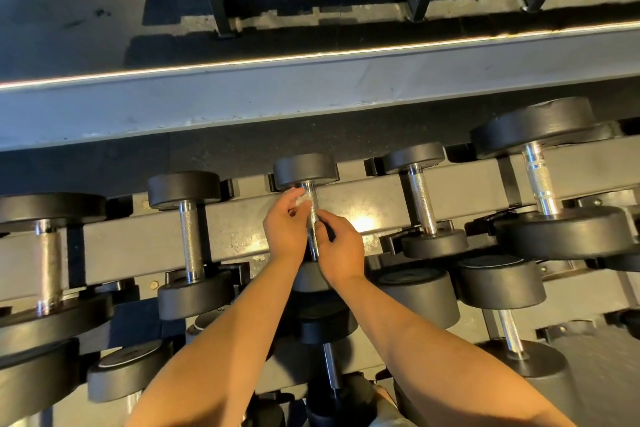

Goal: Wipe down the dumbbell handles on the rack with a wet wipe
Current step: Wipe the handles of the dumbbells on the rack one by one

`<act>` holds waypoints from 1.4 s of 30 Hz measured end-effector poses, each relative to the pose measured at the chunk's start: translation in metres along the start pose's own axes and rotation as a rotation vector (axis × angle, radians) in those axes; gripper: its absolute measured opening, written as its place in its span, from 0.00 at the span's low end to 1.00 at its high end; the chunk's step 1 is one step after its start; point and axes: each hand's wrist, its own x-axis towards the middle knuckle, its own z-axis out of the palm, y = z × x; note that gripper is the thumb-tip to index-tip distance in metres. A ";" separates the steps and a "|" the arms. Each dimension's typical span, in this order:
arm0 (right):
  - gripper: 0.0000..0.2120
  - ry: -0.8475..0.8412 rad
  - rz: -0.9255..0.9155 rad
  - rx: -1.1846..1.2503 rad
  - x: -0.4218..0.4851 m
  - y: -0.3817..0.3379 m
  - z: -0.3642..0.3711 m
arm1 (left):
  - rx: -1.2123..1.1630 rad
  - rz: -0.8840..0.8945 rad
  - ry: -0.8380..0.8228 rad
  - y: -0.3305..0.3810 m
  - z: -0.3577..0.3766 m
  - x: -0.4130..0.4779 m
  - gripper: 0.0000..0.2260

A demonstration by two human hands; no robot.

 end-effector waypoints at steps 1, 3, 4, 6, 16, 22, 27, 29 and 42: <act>0.15 -0.001 0.000 0.001 0.000 0.000 0.000 | 0.002 -0.007 0.020 0.000 0.002 0.002 0.11; 0.15 -0.002 0.000 0.003 0.000 0.001 0.000 | -0.013 -0.053 0.061 -0.002 0.005 0.002 0.08; 0.15 -0.002 0.001 0.006 0.000 0.001 0.001 | -0.034 -0.078 0.073 -0.003 0.006 0.000 0.08; 0.14 -0.002 0.005 0.013 -0.001 -0.001 0.000 | -0.045 -0.086 0.083 -0.004 0.006 -0.004 0.08; 0.14 0.030 0.001 0.049 -0.002 -0.002 -0.001 | 0.221 0.245 -0.016 0.002 0.007 -0.002 0.11; 0.14 0.012 0.021 0.046 -0.003 -0.004 -0.002 | 0.280 0.218 -0.077 -0.004 -0.008 -0.003 0.11; 0.13 0.031 0.009 0.053 -0.002 -0.004 -0.003 | 0.226 0.250 0.038 0.004 0.005 0.008 0.09; 0.12 0.036 -0.011 0.046 -0.002 -0.003 -0.003 | 0.223 0.245 0.041 0.001 0.009 0.007 0.09; 0.12 0.072 0.112 0.256 -0.007 -0.005 -0.013 | 0.294 -0.059 -0.170 -0.015 -0.025 -0.046 0.09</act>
